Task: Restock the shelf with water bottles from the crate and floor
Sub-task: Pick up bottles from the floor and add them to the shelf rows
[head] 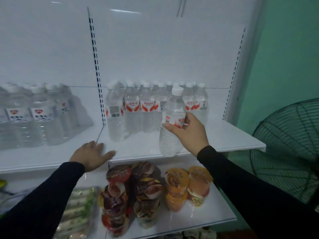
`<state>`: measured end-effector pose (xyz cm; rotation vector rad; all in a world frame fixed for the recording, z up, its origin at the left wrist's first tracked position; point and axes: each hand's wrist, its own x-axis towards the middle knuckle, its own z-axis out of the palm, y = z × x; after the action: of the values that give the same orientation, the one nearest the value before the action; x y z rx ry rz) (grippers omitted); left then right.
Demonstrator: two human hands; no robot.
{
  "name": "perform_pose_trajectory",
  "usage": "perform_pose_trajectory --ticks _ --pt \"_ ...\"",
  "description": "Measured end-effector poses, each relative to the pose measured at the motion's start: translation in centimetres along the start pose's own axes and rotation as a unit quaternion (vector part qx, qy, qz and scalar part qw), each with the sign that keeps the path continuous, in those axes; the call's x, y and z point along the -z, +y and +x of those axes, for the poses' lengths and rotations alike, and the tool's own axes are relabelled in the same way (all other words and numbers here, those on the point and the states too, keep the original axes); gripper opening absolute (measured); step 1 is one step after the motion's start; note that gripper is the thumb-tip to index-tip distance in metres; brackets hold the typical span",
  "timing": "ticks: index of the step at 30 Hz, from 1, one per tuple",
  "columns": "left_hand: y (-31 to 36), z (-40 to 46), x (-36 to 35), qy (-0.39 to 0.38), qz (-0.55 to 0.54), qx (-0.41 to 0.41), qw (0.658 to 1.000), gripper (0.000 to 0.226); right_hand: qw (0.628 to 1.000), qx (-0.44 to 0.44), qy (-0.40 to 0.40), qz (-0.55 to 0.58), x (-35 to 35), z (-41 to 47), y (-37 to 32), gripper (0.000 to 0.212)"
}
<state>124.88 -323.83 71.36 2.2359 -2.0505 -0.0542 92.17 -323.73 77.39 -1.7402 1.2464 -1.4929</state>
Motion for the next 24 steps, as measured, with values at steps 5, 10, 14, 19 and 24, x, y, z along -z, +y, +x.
perform_pose_trajectory --ticks 5,10,14,19,24 --pt "-0.1 0.6 0.0 -0.027 0.029 -0.005 0.999 0.129 0.998 -0.001 -0.065 0.022 -4.1 3.4 1.3 0.051" --pt "0.4 0.7 -0.7 0.010 0.030 0.010 0.999 0.109 0.990 -0.003 -0.142 0.016 -6.9 6.8 2.5 0.061" --pt "0.2 0.8 -0.9 0.009 0.031 0.008 0.999 0.087 0.983 0.024 -0.179 0.002 -7.4 7.2 2.8 0.060" --pt "0.1 0.9 -0.9 0.009 0.022 0.019 1.000 0.102 0.972 0.041 -0.206 -0.102 -7.3 6.6 5.1 0.076" --pt "0.3 0.8 -0.8 0.013 0.018 0.020 1.000 0.099 0.977 0.028 -0.161 -0.135 -8.0 5.2 6.9 0.076"
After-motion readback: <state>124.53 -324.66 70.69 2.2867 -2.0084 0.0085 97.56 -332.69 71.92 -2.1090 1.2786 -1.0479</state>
